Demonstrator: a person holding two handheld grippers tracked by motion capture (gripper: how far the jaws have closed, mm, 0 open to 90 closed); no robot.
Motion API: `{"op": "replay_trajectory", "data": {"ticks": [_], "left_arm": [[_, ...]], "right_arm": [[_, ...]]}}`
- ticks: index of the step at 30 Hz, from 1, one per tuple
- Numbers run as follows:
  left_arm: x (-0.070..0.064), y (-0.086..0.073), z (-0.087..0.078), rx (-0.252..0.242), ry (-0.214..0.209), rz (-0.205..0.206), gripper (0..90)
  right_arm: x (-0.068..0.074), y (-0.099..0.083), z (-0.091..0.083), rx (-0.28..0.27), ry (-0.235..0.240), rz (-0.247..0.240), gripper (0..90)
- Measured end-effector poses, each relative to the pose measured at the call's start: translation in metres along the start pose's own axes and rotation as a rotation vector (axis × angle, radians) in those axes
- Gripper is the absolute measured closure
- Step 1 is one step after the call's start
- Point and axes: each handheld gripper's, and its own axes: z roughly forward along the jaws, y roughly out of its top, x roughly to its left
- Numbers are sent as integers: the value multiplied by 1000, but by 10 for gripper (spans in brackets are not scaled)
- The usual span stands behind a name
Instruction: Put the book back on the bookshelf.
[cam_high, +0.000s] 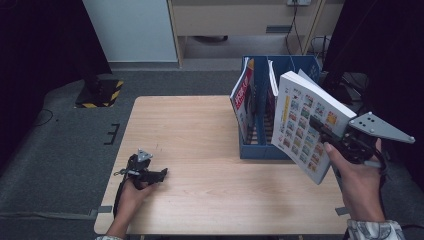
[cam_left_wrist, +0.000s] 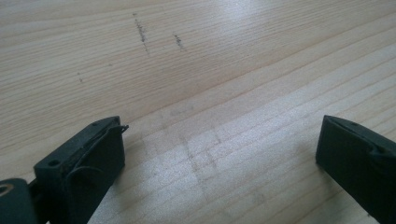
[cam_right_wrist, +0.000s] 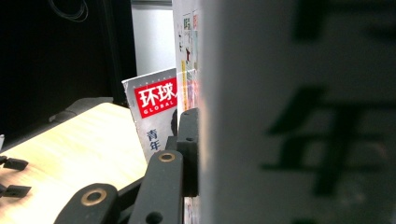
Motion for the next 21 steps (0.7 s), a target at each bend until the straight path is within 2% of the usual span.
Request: {"op": "replay_trajectory", "data": {"ticks": [21], "left_arm": [[0,0,0,0,0,1,4]], "right_arm": [[-12,6,10,13,-77,11,739]]}}
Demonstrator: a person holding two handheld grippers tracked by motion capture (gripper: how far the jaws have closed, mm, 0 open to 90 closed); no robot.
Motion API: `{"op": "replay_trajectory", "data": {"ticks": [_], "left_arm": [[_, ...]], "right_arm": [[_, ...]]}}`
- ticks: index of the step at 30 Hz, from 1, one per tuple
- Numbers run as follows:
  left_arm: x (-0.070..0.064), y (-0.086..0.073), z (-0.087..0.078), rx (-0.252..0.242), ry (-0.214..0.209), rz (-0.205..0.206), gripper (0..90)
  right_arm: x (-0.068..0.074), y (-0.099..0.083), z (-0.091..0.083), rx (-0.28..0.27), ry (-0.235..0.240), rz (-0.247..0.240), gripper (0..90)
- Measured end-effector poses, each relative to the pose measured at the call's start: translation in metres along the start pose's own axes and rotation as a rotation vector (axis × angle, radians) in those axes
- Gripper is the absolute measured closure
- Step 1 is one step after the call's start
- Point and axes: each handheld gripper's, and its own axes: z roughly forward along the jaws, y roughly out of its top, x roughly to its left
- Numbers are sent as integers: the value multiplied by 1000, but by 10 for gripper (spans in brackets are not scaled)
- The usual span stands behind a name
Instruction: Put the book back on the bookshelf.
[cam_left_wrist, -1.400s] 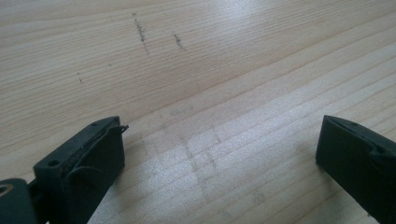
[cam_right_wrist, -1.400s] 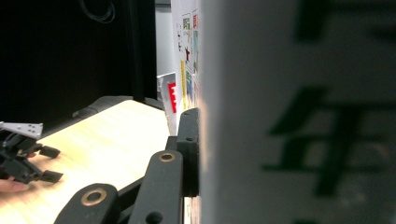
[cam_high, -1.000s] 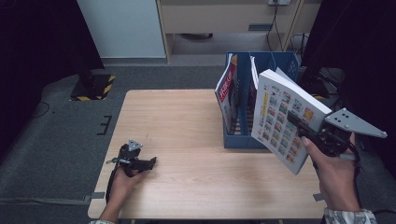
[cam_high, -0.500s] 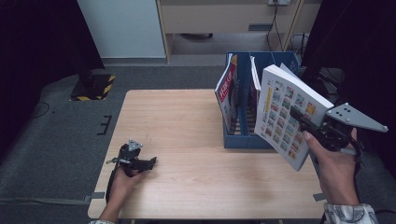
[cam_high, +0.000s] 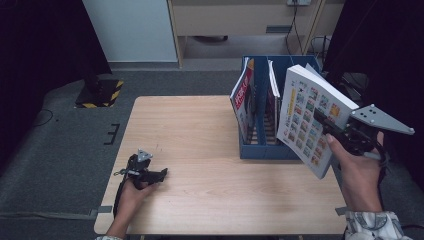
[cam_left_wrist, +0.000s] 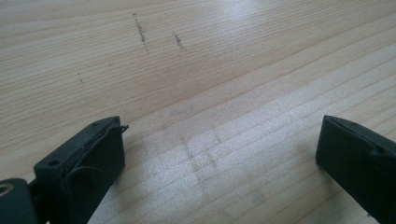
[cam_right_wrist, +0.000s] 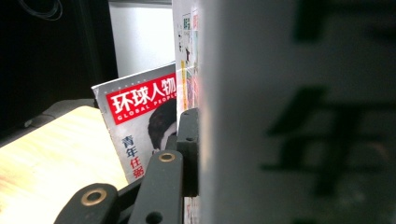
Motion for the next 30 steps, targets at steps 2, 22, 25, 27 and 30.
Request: {"op": "replay_trajectory", "data": {"ticks": [2,22,25,27,30], "left_arm": [[0,0,0,0,0,-1,4],[0,0,0,0,1,-2,4],[0,0,0,0,2,-2,4],[0,0,0,0,2,-2,4],[0,0,0,0,3,-3,4]], "right_arm": [[-2,1,1,2,-8,5,739],[-17,9,17,1,-100,5,739],[-17,8,22,7,-123,-5,739],[-18,8,24,12,-129,-5,739],[-22,6,32,21,-148,1,739]]}}
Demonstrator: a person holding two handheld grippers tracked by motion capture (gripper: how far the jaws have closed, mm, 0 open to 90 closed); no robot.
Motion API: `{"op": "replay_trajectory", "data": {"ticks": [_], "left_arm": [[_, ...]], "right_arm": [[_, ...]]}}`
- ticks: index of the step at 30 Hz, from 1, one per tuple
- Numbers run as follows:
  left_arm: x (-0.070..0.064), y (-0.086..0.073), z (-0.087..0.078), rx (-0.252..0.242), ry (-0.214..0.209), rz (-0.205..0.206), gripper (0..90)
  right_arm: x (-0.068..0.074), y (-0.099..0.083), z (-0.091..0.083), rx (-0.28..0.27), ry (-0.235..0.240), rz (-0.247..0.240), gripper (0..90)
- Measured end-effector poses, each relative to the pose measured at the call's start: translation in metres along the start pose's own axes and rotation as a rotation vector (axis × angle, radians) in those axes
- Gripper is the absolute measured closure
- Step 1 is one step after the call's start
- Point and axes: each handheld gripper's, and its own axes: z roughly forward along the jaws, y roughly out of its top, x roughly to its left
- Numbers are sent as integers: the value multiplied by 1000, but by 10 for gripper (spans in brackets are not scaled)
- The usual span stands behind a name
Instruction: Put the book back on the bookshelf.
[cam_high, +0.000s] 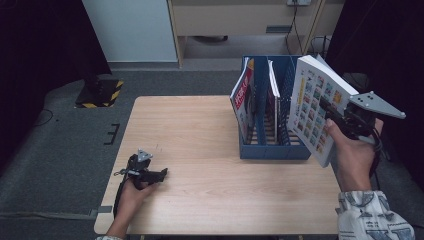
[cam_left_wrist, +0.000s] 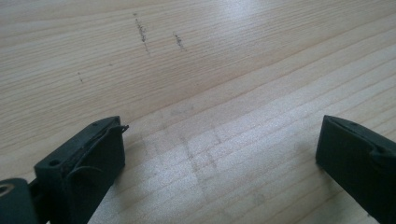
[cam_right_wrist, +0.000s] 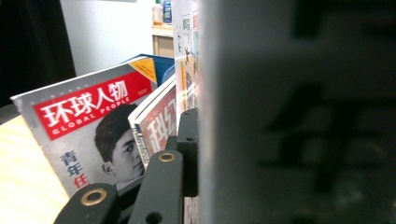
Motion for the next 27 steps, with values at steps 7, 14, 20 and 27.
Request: {"op": "replay_trajectory", "data": {"ticks": [7,14,20,27], "left_arm": [[0,0,0,0,1,-1,4],[0,0,0,0,1,-1,4],[0,0,0,0,2,-1,4],[0,0,0,-1,1,-2,5]], "right_arm": [[-5,4,16,-2,-44,22,739],[-12,10,36,5,-83,77,739],[-15,11,54,26,-121,89,739],[-22,8,64,41,-129,112,739]]}}
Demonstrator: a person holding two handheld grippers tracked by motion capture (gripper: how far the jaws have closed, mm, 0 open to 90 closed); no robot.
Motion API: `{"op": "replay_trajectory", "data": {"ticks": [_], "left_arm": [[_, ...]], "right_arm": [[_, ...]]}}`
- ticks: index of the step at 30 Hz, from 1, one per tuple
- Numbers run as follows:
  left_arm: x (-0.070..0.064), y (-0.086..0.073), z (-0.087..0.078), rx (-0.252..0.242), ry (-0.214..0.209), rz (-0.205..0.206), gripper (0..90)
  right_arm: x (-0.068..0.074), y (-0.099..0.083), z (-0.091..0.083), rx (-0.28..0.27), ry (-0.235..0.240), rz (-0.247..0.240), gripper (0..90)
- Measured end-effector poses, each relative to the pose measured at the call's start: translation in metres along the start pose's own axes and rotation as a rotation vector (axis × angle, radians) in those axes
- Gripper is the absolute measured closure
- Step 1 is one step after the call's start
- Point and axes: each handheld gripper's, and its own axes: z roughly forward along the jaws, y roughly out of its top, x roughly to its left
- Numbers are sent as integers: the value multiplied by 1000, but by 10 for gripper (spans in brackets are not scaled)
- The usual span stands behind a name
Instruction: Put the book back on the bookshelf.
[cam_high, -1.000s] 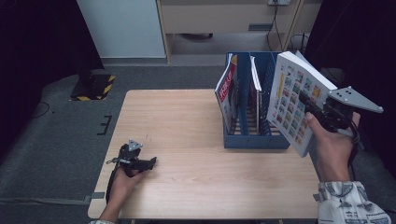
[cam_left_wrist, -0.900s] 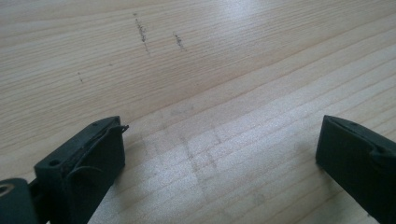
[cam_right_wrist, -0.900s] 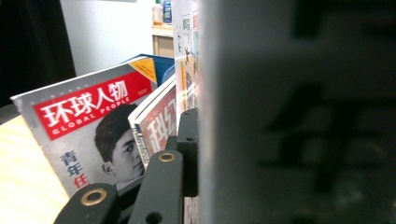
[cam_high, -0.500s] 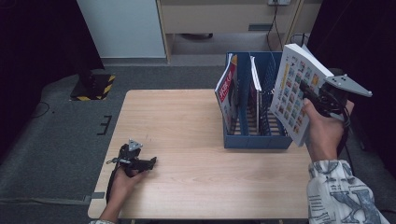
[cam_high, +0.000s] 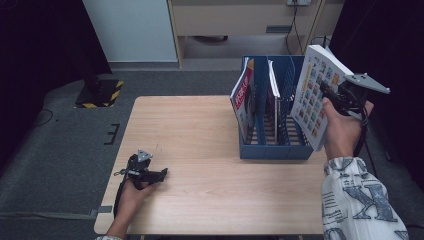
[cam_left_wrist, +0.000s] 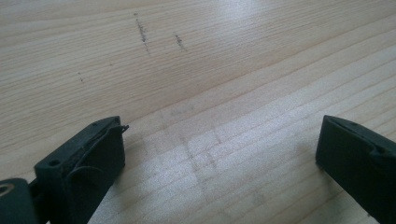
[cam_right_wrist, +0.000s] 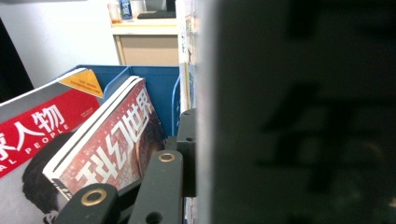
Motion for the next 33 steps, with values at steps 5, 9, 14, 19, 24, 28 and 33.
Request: {"op": "replay_trajectory", "data": {"ticks": [5,9,14,19,24,28,33], "left_arm": [[0,0,0,-4,0,-5,4],[0,0,0,-3,0,-4,4],[0,0,0,-3,0,-1,4],[0,1,1,-5,0,-1,4],[0,1,1,-5,0,-1,4],[0,1,1,-4,0,-1,4],[0,0,1,-3,0,-3,4]], "right_arm": [[0,1,12,14,-3,18,739],[0,2,20,16,-2,29,739],[2,4,26,19,3,23,738],[4,5,32,16,14,37,739],[7,6,41,16,28,45,739],[7,4,47,14,33,41,739],[4,-2,58,12,29,47,739]]}}
